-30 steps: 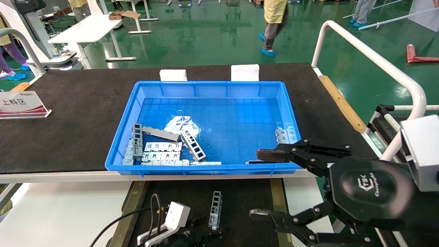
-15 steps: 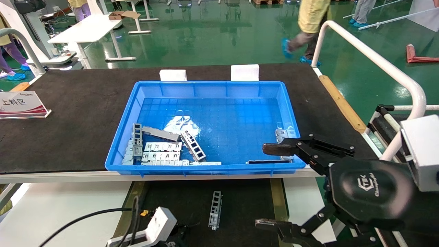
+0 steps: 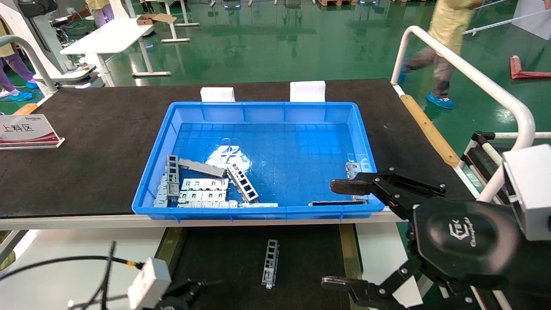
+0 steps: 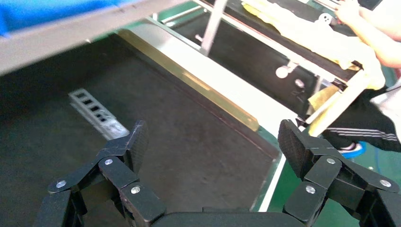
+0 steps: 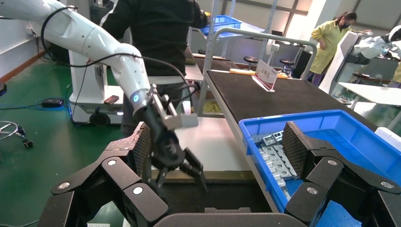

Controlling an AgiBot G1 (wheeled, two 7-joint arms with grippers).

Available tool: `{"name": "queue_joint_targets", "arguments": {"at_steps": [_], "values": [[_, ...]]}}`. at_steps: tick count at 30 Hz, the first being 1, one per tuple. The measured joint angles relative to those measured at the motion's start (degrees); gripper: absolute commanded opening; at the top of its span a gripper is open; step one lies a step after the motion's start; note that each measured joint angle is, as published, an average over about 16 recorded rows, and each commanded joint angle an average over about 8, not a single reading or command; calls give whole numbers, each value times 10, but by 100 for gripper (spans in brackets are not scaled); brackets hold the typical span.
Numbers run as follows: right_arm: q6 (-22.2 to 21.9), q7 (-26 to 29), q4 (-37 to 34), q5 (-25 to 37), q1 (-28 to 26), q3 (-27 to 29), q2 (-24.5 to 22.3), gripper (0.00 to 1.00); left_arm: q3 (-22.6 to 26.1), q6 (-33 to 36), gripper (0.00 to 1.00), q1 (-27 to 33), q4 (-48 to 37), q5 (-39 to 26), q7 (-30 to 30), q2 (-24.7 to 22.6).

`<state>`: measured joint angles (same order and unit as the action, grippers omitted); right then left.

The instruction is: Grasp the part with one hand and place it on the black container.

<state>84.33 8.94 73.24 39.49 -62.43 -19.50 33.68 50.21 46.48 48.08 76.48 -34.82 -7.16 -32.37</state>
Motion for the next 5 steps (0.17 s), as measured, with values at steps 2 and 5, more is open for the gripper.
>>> {"name": "queue_joint_targets", "arguments": {"at_steps": [2,5], "values": [[0,0,0,0,0,0,0,100,-4,6,100,-1,-1,4,4,6],[0,0,0,0,0,0,0,100,-9,12,100,-2,-1,11,9,13]]}}
